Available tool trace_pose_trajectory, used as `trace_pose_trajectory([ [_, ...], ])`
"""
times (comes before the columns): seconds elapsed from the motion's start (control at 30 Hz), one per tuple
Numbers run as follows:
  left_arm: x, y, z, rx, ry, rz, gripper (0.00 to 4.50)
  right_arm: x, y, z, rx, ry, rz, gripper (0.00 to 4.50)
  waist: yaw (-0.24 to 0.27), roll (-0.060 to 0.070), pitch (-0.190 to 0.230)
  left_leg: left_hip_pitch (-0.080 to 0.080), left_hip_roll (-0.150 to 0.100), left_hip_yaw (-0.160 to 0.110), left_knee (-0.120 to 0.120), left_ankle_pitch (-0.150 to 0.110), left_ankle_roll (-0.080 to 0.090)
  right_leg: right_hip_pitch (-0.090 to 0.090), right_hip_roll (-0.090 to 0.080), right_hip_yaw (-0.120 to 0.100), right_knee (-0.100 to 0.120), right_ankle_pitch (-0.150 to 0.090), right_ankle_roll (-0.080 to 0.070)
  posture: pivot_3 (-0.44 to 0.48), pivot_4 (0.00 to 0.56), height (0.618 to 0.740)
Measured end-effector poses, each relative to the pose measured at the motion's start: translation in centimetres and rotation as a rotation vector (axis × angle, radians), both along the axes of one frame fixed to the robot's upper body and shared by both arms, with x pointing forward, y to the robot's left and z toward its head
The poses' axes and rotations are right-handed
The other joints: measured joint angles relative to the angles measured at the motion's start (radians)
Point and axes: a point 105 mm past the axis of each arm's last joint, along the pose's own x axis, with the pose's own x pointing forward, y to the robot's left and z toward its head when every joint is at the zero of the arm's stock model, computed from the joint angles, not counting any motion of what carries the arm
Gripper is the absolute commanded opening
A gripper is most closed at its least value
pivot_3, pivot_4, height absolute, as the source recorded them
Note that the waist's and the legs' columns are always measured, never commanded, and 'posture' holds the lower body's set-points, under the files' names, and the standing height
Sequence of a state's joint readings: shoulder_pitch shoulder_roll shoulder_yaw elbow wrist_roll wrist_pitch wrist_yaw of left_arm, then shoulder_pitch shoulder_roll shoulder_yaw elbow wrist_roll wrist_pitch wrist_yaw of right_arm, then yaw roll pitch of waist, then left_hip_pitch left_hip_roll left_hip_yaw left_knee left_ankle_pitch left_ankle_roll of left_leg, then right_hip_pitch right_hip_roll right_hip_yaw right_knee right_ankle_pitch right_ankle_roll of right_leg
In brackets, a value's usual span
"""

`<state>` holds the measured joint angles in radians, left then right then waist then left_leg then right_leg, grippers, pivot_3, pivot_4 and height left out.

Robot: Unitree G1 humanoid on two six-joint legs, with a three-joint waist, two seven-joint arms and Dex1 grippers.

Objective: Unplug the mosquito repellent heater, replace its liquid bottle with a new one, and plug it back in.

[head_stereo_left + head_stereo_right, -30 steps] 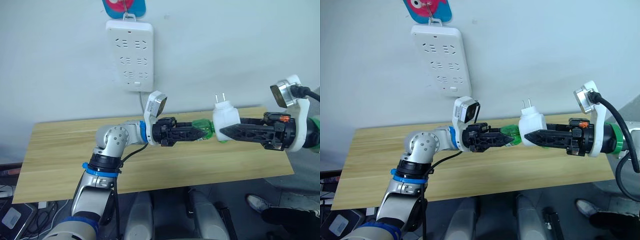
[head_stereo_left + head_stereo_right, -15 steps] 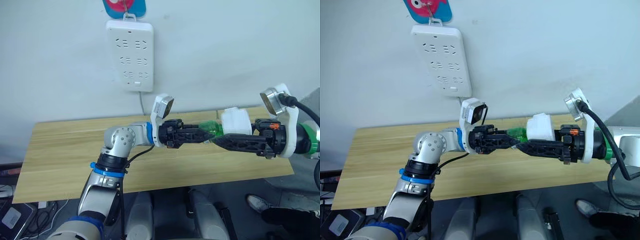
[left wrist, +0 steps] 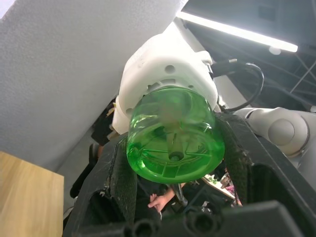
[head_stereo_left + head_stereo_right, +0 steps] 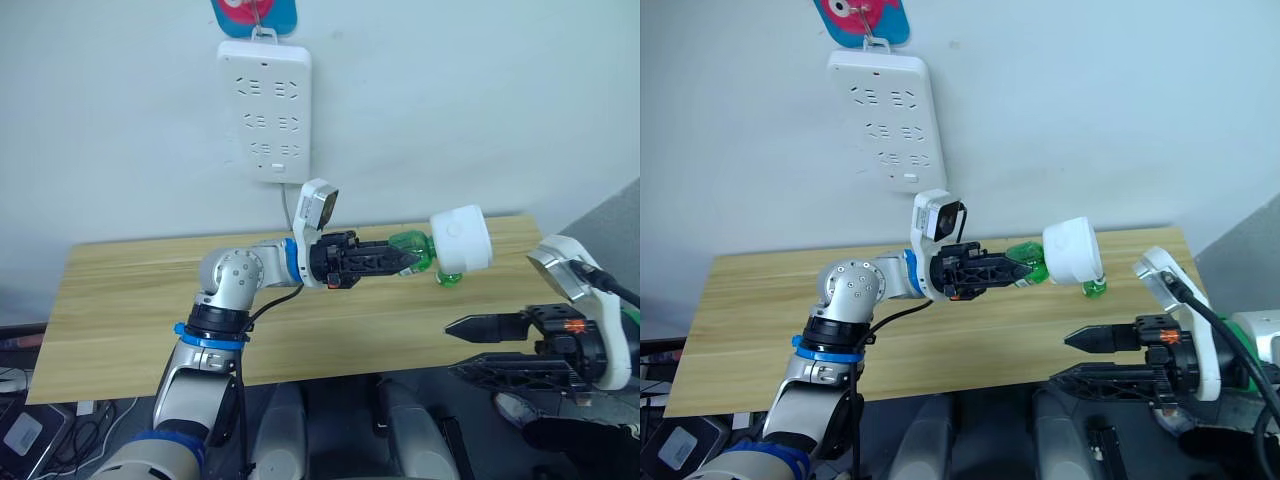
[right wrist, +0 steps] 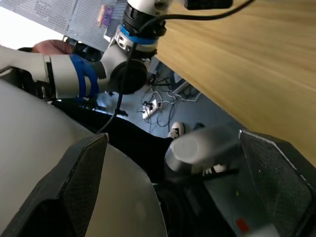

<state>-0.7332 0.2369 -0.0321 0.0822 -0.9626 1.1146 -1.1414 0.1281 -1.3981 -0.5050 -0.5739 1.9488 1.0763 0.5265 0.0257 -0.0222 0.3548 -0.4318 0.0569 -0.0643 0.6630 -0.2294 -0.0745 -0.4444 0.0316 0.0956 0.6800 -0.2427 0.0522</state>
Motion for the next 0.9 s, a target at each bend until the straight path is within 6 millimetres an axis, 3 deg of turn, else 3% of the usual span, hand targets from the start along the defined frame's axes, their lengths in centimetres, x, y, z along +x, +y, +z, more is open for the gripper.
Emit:
trace_pose_trajectory([
  [0.2, -0.3, 1.0, -0.3, 0.039, 0.008, -0.024, 2.28, 3.5, -4.4, 1.8, -0.009, -0.048, -0.271, 1.98, -0.003, 0.0, 0.0, 0.001, 0.0, 0.001, 0.0, 0.0, 0.0, 0.0, 0.0, 0.001, 0.0, 0.001, 0.0, 0.127, 0.295, 0.74],
  [0.37, -0.7, 1.2, -0.5, 0.055, 0.007, -0.059, 2.28, 7.0, -5.9, 1.9, 0.005, -0.116, -0.408, 0.11, -0.004, 0.0, 0.0, 0.0, 0.0, 0.001, 0.0, 0.0, 0.0, -0.001, 0.0, 0.001, 0.0, 0.001, 0.0, 0.126, 0.301, 0.74],
  [0.6, -1.0, 0.9, -0.5, 0.059, 0.009, -0.08, 2.28, 9.2, -3.3, 0.9, 0.102, -0.1, -0.379, 0.04, -0.003, 0.0, 0.0, -0.001, 0.0, 0.001, -0.001, 0.0, 0.0, -0.002, 0.0, 0.001, 0.0, 0.001, 0.0, 0.132, 0.302, 0.74],
  [0.8, -0.8, 0.7, -0.4, 0.054, 0.01, -0.071, 2.28, 7.4, -1.0, 1.1, 0.138, -0.057, -0.257, 0.04, -0.001, 0.0, 0.0, -0.001, 0.0, 0.0, 0.0, 0.0, 0.0, -0.001, 0.0, 0.001, 0.0, 0.001, 0.0, 0.138, 0.308, 0.74],
  [0.9, -0.5, 0.6, -0.1, 0.03, -0.006, -0.054, 2.28, 5.5, 0.0, 0.5, 0.141, -0.037, -0.159, 0.04, 0.001, 0.0, 0.0, -0.001, 0.0, 0.0, -0.001, 0.0, 0.0, -0.001, 0.0, 0.0, 0.0, 0.001, 0.0, 0.133, 0.306, 0.74],
])
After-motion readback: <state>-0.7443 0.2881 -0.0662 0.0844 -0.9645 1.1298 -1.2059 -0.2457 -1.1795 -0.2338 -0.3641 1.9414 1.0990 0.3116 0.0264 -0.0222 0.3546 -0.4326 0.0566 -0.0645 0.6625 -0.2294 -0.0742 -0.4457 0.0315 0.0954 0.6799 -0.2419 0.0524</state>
